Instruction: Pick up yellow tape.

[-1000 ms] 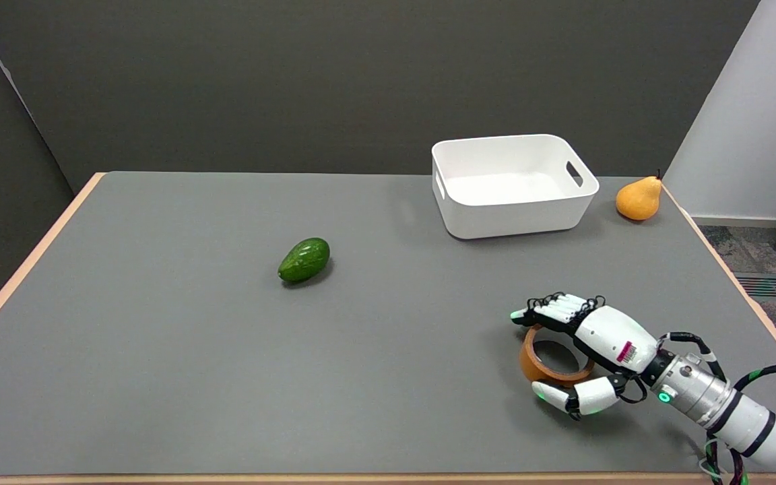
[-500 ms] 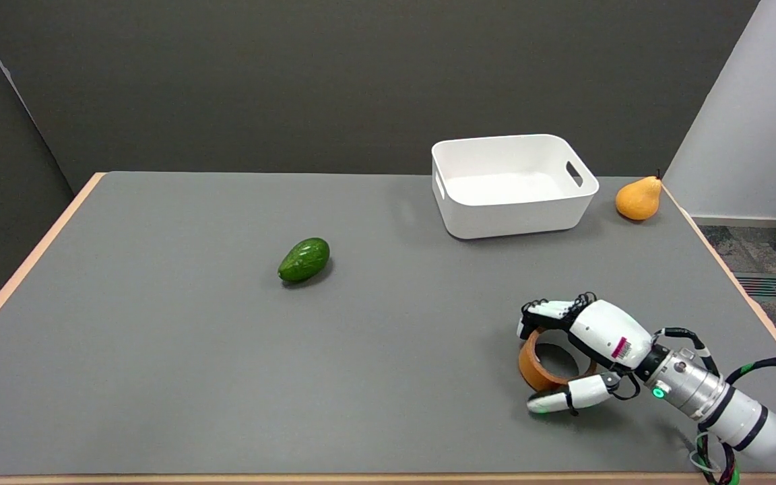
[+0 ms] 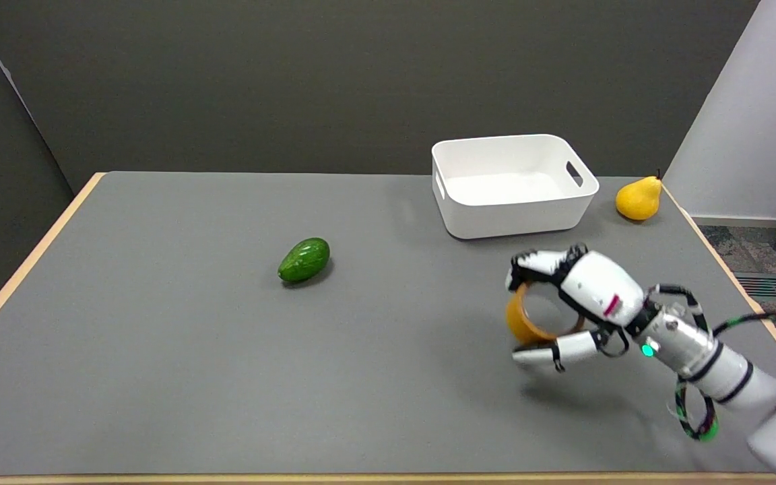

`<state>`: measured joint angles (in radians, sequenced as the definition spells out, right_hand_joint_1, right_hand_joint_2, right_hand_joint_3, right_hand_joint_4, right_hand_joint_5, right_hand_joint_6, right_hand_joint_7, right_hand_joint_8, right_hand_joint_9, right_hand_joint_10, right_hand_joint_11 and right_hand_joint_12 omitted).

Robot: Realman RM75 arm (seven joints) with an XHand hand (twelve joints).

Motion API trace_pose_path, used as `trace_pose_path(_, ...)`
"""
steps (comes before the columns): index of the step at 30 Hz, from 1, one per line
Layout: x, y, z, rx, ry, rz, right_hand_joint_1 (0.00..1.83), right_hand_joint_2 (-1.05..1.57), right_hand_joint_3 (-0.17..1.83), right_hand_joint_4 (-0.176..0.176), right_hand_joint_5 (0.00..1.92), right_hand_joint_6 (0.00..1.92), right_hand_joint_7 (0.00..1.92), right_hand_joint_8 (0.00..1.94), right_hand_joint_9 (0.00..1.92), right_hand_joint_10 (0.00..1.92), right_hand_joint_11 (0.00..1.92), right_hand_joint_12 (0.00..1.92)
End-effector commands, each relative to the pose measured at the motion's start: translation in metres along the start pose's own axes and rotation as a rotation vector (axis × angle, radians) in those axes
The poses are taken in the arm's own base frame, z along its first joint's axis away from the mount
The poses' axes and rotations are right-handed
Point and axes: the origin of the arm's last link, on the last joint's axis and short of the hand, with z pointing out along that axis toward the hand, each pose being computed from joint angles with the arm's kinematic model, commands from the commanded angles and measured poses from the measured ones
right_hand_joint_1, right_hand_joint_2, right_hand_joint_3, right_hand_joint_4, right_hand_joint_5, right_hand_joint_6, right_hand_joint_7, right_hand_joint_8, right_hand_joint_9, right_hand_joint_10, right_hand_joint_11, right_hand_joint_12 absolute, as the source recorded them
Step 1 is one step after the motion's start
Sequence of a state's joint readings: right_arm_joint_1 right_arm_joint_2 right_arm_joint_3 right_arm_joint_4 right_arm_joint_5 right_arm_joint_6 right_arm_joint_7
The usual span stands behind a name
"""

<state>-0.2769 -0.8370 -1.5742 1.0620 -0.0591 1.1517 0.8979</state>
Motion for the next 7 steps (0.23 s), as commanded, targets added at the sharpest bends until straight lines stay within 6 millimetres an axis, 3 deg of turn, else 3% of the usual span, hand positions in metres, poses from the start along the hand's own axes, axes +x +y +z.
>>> trace_pose_path(1,0.110,0.017,0.115,0.022,0.208,-0.271,1.35,1.13,0.21,-0.175,0.57,1.52,0.84,1.31,0.79,1.47,0.91,1.92)
trace_pose_path(7,0.127,0.055,0.181,-0.107,0.214,-0.263,1.34,1.10,0.26,-0.147,0.59,1.52,0.83,1.28,0.81,1.45,0.90,1.92)
